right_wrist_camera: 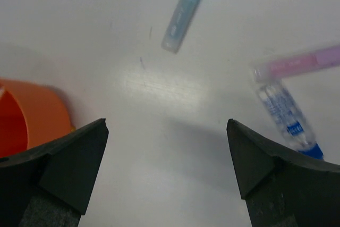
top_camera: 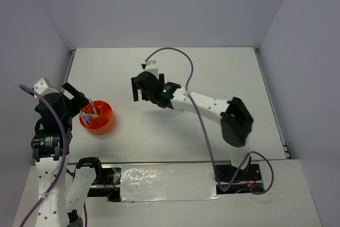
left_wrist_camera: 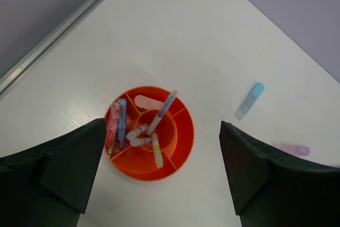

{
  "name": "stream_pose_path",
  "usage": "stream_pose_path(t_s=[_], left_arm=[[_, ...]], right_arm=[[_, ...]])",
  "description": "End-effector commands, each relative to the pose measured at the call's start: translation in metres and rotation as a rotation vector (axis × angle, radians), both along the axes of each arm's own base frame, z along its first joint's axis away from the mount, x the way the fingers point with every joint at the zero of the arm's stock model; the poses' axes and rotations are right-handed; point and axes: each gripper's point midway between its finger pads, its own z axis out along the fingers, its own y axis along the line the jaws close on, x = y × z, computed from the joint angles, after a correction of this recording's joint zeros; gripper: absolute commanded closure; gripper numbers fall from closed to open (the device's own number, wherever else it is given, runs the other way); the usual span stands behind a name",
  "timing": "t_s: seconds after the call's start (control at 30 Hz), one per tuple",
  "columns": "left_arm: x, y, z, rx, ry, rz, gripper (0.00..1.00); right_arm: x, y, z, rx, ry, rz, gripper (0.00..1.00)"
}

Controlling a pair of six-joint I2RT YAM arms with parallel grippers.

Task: Sort the stationery into containers
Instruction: Pick up the stationery from the center of the board.

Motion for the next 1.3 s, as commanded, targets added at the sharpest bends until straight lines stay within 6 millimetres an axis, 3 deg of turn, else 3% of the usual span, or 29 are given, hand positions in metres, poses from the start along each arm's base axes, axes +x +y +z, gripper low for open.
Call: stream_pose_path(t_s=[0.0, 0.03, 0.07, 0.1, 0.13, 0.17, 0.2, 0.23, 0.37, 0.4, 0.43, 0.5, 0.7, 0.73, 0.8, 0.93, 1.17, 1.27], left_arm=[[-0.005, -0.031, 0.003, -0.054, -0.044, -0.167, 0.01], [-0.002, -0.035, 0.006, -0.036, -0.064, -0.203, 0.01], [-0.001, -0.039, 0.004, -0.036, -0.066, -0.231, 0.01], [0.0, -0.044, -0.001, -0.044, -0.056, -0.259, 0.01], [0.0, -0.045, -0.004, -0.044, -0.049, -0.271, 0.01], [0.001, -0.047, -0.004, -0.046, -0.047, -0.283, 0.01], [0.003, -0.053, -0.002, -0.053, -0.05, -0.316, 0.01], [0.004, -0.057, 0.001, -0.047, -0.054, -0.337, 0.01], [0.007, -0.067, 0.018, -0.039, -0.071, -0.394, 0.01], [0.009, -0.072, 0.02, -0.035, -0.071, -0.425, 0.01], [0.009, -0.076, 0.02, -0.037, -0.067, -0.446, 0.01], [0.01, -0.078, 0.018, -0.021, -0.063, -0.461, 0.01], [0.009, -0.082, 0.01, 0.006, -0.06, -0.476, 0.01], [0.009, -0.082, 0.012, 0.006, -0.065, -0.481, 0.01], [0.008, -0.085, 0.015, 0.005, -0.071, -0.498, 0.01], [0.005, -0.087, 0.02, 0.009, -0.072, -0.511, 0.01], [0.0, -0.087, 0.023, 0.02, -0.087, -0.515, 0.01], [-0.002, -0.087, 0.022, 0.022, -0.088, -0.518, 0.01]], right_arm=[[0.037, -0.003, -0.027, -0.078, 0.059, -0.216, 0.0], [0.054, 0.014, -0.002, -0.018, 0.035, -0.225, 0.0], [0.063, 0.019, -0.011, -0.029, 0.047, -0.229, 0.0], [0.072, 0.022, -0.045, -0.087, 0.094, -0.225, 0.03], [0.087, 0.034, -0.029, -0.042, 0.067, -0.223, 0.04], [0.095, 0.036, -0.059, -0.082, 0.093, -0.232, 0.07], [0.106, 0.03, -0.066, -0.084, 0.108, -0.244, 0.09], [0.114, 0.034, -0.065, -0.063, 0.103, -0.245, 0.11], [0.135, 0.049, -0.096, -0.005, 0.118, -0.194, 0.18], [0.141, 0.056, -0.086, 0.008, 0.095, -0.165, 0.18], [0.143, 0.059, -0.098, -0.008, 0.1, -0.154, 0.18], [0.148, 0.067, -0.091, 0.002, 0.084, -0.127, 0.18], [0.141, 0.065, -0.116, -0.037, 0.142, -0.1, 0.28], [0.14, 0.061, -0.13, -0.063, 0.167, -0.1, 0.4], [0.131, 0.055, -0.136, -0.114, 0.197, -0.088, 0.45], [0.113, 0.041, -0.145, -0.182, 0.263, -0.064, 0.44], [0.105, 0.029, -0.15, -0.226, 0.325, -0.013, 0.35], [0.097, 0.034, -0.152, -0.199, 0.36, 0.059, 0.35]])
